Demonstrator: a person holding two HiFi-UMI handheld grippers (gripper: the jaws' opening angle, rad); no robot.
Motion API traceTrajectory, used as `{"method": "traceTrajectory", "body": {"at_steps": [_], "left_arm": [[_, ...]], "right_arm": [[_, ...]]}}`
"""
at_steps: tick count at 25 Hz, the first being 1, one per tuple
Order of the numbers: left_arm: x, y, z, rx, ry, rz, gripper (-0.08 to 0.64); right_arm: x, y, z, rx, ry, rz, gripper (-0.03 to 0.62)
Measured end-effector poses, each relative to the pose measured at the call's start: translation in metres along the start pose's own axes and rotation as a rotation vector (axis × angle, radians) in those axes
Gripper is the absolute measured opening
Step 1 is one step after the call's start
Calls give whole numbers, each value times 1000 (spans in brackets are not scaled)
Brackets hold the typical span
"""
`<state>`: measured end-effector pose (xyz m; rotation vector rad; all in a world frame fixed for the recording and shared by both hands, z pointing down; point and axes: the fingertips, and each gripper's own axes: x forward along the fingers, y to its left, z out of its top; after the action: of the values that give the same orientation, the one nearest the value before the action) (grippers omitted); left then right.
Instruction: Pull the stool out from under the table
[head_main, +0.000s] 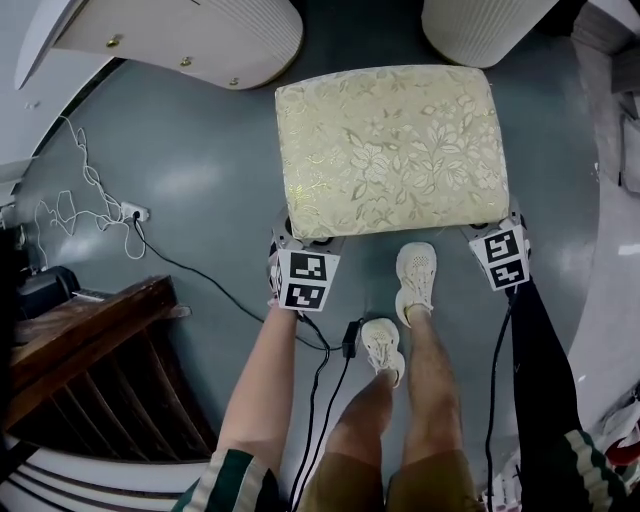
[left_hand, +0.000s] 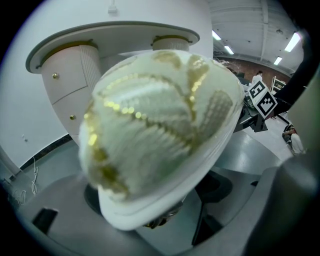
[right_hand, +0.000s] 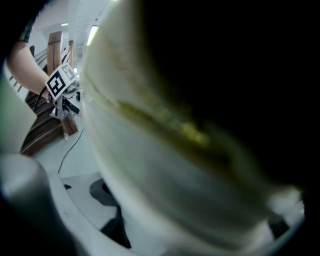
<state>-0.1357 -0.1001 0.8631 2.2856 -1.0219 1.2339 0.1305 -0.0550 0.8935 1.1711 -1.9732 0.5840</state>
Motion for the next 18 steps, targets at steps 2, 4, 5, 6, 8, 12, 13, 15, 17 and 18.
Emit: {"method": "traceTrajectory", "body": {"at_steps": [2,4,5,6,8,12,13,15,17,18], "left_arm": [[13,2,-1,7,-49,-21,393],[26,4,-2,22,-110,-39,393],[29,5,-2,28,-128,-44,393],[30,6,-2,31,-133,-49,393],[29,7,-1,35,-129,-54,393],[31,6,0,37,-130,-47,393],[31,6,-1,37,-130,-47,393],[30,6,0,38,-127,-54,393],[27,6,-1,37,-116,-62,393],[26,6,0,36,-110,-65,393]], "right_arm": [[1,-4,0,-16,-5,-54,387],[2,-6,-2,-32,-17,-116,387],[1,-5,-2,-34,-19,-133,387],[1,-4,-2,-31,-19,-141,387],[0,-3,-2,-22,-15,-143,387],[2,-6,-4,-22,-18,-144,388],[3,-6,-4,-23,-18,-144,387],[0,-5,-4,-18,-12,-144,388],[-2,-2,-3,-10,-2,-140,388],[-4,-1,-3,-7,4,-136,388]]}}
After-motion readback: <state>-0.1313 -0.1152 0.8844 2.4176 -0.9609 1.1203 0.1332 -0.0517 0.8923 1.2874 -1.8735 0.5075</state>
